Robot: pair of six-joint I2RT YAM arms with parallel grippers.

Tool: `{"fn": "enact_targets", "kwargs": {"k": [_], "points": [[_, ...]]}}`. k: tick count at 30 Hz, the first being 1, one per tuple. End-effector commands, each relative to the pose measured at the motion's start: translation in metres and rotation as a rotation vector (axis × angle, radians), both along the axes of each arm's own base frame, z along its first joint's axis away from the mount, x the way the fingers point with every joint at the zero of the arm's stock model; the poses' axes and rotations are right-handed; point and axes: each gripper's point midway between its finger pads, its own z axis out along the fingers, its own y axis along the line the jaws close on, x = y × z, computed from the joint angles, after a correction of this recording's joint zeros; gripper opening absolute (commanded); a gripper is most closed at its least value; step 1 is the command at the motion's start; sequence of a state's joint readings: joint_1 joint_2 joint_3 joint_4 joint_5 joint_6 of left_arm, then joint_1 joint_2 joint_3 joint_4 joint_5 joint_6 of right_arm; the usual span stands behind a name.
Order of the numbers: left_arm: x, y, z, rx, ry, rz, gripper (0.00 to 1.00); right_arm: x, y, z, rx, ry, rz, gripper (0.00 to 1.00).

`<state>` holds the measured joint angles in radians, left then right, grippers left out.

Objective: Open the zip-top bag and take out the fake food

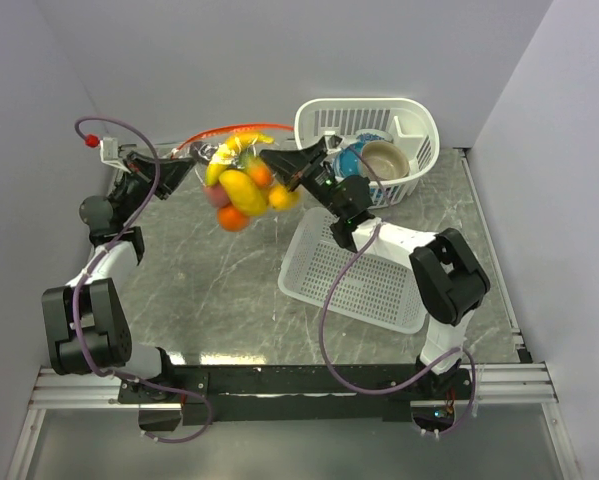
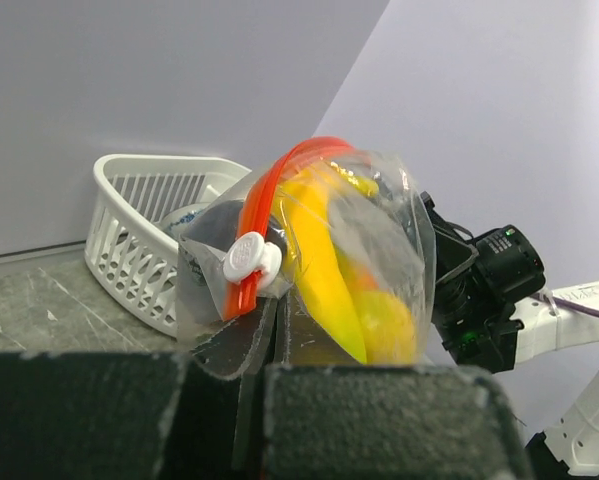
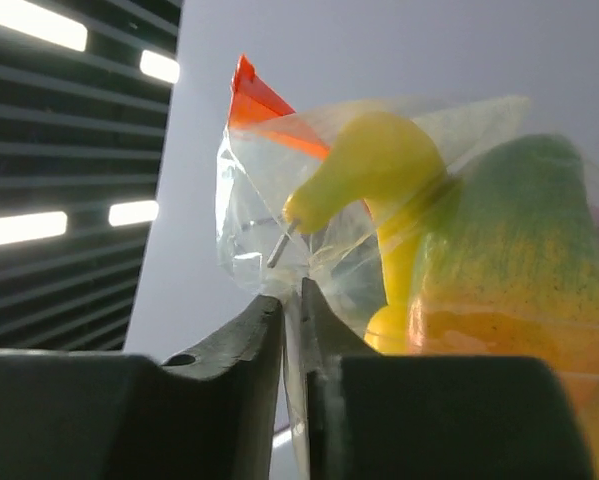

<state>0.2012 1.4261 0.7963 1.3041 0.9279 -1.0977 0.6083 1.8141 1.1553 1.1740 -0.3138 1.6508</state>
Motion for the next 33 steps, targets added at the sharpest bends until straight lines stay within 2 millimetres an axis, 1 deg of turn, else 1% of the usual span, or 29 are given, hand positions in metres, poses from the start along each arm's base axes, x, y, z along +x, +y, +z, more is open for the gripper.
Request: {"fn": "enact_targets", "kwargs": {"k": [1,2,3,4,5,6,7,8,9,10,11,12,13,14,15,16,17,18,19,20,21,22,24,25,27,28,29,31,33], "points": [[-0.053,-0.004,0.061,0.121,-0.445,-0.001,0.01,-0.018,0.023,-0.035,-0.152,-0.036,0.084,0.38],[-0.054,-0.005,0.056,0.148,-0.434,-0.014,0.01,-0.02,0.022,-0.036,-0.214,-0.093,0.052,0.41],[-0.055,-0.003,0.054,0.169,-0.426,-0.016,0.01,-0.02,0.022,-0.042,-0.268,-0.111,0.034,0.48],[-0.056,-0.004,0.051,0.193,-0.424,-0.028,0.01,-0.015,0.024,-0.061,-0.367,-0.068,0.028,0.5],[-0.061,-0.009,0.042,0.256,-0.415,-0.071,0.01,-0.015,0.023,-0.061,-0.462,-0.165,-0.01,0.51],[-0.064,-0.01,0.036,0.282,-0.401,-0.089,0.01,-0.011,0.023,-0.051,-0.517,-0.207,-0.038,0.54],[-0.066,-0.012,0.028,0.328,-0.402,-0.104,0.01,-0.009,0.02,-0.072,-0.631,-0.166,-0.035,0.56],[-0.071,-0.013,0.025,0.367,-0.404,-0.116,0.01,-0.008,0.013,-0.064,-0.721,-0.269,-0.099,0.58],[-0.073,-0.012,0.009,0.419,-0.334,-0.161,0.01,-0.004,0.008,-0.056,-0.768,-0.303,-0.132,0.62],[-0.07,-0.009,0.003,0.488,-0.358,-0.162,0.01,-0.006,0.001,-0.066,-0.847,-0.293,-0.132,0.64],[-0.074,-0.008,0.002,0.539,-0.37,-0.174,0.01,-0.004,-0.009,-0.055,-0.909,-0.372,-0.191,0.65],[-0.078,-0.006,-0.03,0.48,-0.106,-0.3,0.01,-0.004,-0.014,-0.046,-0.933,-0.405,-0.216,0.66],[-0.07,-0.001,-0.02,0.625,-0.34,-0.258,0.01,-0.006,-0.019,-0.047,-0.976,-0.419,-0.226,0.67],[-0.067,0.006,-0.022,0.671,-0.392,-0.227,0.01,-0.009,-0.026,-0.036,-1.011,-0.492,-0.261,0.67],[-0.088,0.003,-0.058,0.592,-0.108,-0.259,0.01,-0.01,-0.029,-0.027,-1.028,-0.525,-0.285,0.7],[-0.076,0.011,-0.047,0.8,-0.389,-0.187,0.01,-0.012,-0.032,-0.027,-1.056,-0.541,-0.286,0.7],[-0.074,0.013,-0.063,0.813,-0.336,-0.219,0.01,-0.016,-0.036,-0.019,-1.08,-0.606,-0.306,0.71],[-0.076,0.014,-0.069,0.838,-0.327,-0.239,0.01,-0.021,-0.033,-0.019,-1.093,-0.637,-0.305,0.72],[-0.085,0.015,-0.073,0.889,-0.324,-0.279,0.01,-0.025,-0.031,-0.017,-1.102,-0.673,-0.312,0.72],[-0.074,0.02,-0.087,0.871,-0.252,-0.3,0.02,-0.031,-0.031,-0.01,-1.116,-0.742,-0.335,0.73],[-0.071,0.022,-0.091,0.863,-0.213,-0.31,0.02,-0.036,-0.026,-0.02,-1.135,-0.781,-0.331,0.75],[-0.073,0.023,-0.104,0.862,-0.174,-0.327,0.03,-0.047,-0.014,-0.012,-1.118,-0.852,-0.349,0.76],[-0.081,0.02,-0.116,0.883,-0.191,-0.341,0.03,-0.054,-0.003,-0.018,-1.166,-0.971,-0.37,0.77],[-0.089,0.017,-0.128,0.892,-0.203,-0.361,0.04,-0.058,0.006,-0.022,-1.185,-1.01,-0.365,0.77],[-0.102,0.004,-0.128,0.918,-0.245,-0.395,0.05,-0.061,0.012,-0.022,-1.184,-1.071,-0.345,0.77],[-0.108,-0.002,-0.13,0.919,-0.254,-0.413,0.06,-0.067,0.018,-0.025,-1.165,-1.117,-0.297,0.76],[-0.114,-0.011,-0.126,0.927,-0.287,-0.435,0.06,-0.074,0.023,-0.025,-1.143,-1.151,-0.261,0.76],[-0.12,-0.019,-0.118,0.936,-0.318,-0.451,0.07,-0.084,0.031,-0.036,-1.126,-1.2,-0.172,0.75],[-0.123,-0.029,-0.108,0.941,-0.344,-0.474,0.07,-0.085,0.035,-0.039,-1.127,-1.218,-0.141,0.73]]}}
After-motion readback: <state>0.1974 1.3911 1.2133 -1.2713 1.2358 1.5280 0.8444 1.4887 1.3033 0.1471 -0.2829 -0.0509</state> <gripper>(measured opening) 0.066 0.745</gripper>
